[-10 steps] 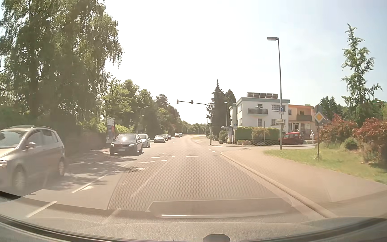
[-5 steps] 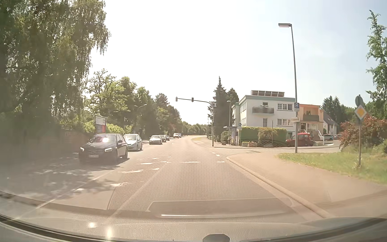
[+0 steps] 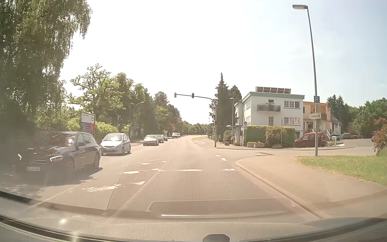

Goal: Follow the waypoints while adhering to traffic rules and regulations

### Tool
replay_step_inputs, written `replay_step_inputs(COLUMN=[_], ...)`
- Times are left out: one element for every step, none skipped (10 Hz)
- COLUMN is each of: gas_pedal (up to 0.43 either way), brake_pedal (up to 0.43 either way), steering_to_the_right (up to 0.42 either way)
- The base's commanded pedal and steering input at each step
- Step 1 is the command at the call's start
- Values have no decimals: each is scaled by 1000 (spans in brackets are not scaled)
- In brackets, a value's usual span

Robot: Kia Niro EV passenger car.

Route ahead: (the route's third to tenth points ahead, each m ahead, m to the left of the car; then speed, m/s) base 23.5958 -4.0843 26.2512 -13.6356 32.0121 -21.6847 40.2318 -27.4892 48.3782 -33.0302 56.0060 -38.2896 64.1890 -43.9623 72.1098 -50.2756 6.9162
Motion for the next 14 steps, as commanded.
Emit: replay_step_inputs(gas_pedal=[0,0,0,0,0,0,0,0,0,0,0,0,0,0], brake_pedal=[207,220,226,226,226,220,213,201,195,189,183,171,165,152], steering_to_the_right=[0,0,0,0,0,1,1,2,2,3,4,6,13,25])
